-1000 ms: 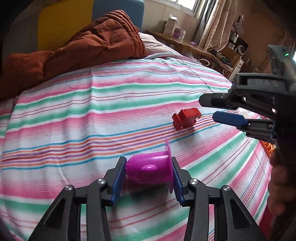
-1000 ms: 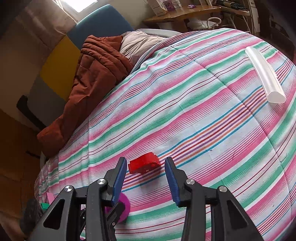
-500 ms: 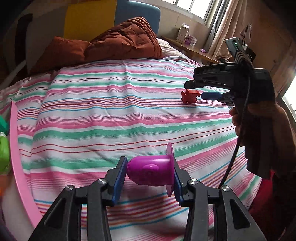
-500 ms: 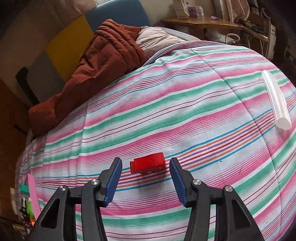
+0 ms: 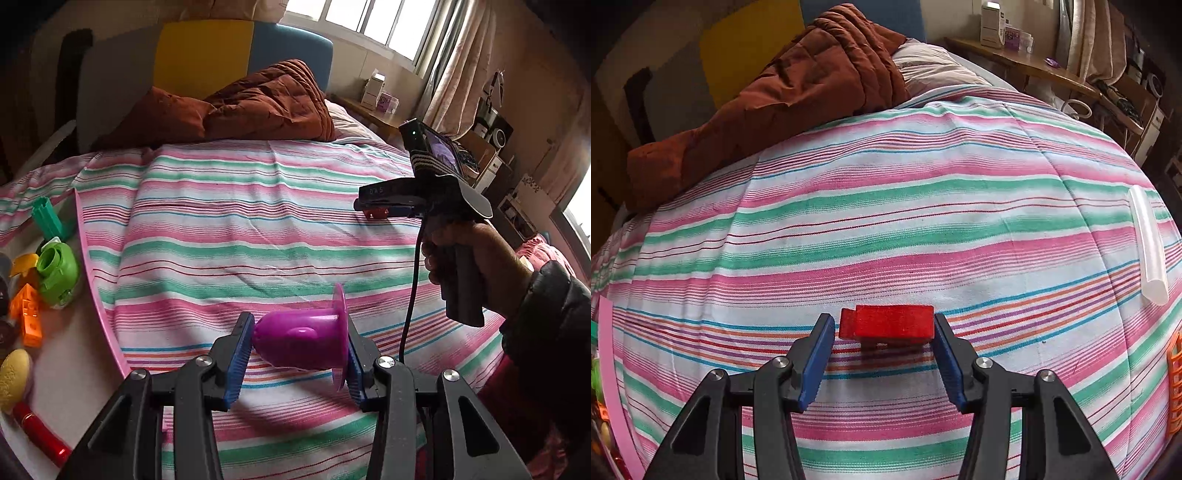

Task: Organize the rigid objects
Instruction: 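Grasp the red block with the right tool while the left tool lifts the magenta cup, then carry the magenta cup into the tray and open the left tool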

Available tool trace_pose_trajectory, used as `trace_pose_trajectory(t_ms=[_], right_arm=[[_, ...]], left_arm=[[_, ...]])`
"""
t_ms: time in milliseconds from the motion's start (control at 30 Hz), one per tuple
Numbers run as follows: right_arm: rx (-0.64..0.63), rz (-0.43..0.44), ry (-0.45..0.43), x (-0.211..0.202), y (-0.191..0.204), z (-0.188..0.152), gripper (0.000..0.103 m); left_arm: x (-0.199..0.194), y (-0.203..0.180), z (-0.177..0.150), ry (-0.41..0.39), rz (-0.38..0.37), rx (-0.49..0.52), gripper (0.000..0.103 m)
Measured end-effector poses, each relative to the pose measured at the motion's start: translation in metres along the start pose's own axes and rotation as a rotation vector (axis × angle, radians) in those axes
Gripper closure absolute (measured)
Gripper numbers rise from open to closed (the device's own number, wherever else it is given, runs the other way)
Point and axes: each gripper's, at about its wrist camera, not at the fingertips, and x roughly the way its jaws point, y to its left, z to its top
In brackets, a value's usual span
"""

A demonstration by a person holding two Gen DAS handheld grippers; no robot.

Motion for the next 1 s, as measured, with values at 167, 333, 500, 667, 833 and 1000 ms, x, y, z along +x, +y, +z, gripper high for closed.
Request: trace_pose_trajectory(t_ms=[167, 333, 500, 667, 833, 1000], right_arm=[[-0.057, -0.020, -0.012, -0.002, 0.010, -0.004, 0.057], [-0.108, 0.070, 0.014, -0.006, 0.027, -0.009, 0.057], [-0.240, 0.088, 0.020, -0.007, 0.057, -0.024, 0.057], [-0.311, 0.090, 0.001, -0.009, 0.072, -0.034, 0.057], [-0.313, 0.088, -0.006, -0.009, 0.071, -0.033, 0.057], [-0.342, 0.064, -0.024, -0.009, 0.075, -0.036, 0.057]], left_arm=[[-0.020, 0.008, -0.006, -0.032, 0.039, -0.009, 0.058], [-0.043, 0.026, -0.012, -0.070, 0.102, -0.037, 0.058], [-0.062, 0.050, -0.020, -0.093, 0.170, -0.093, 0.058], [-0.075, 0.070, -0.028, -0.106, 0.219, -0.140, 0.058], [-0.084, 0.085, -0.037, -0.112, 0.252, -0.175, 0.058], [-0.091, 0.096, -0.042, -0.116, 0.272, -0.203, 0.058]])
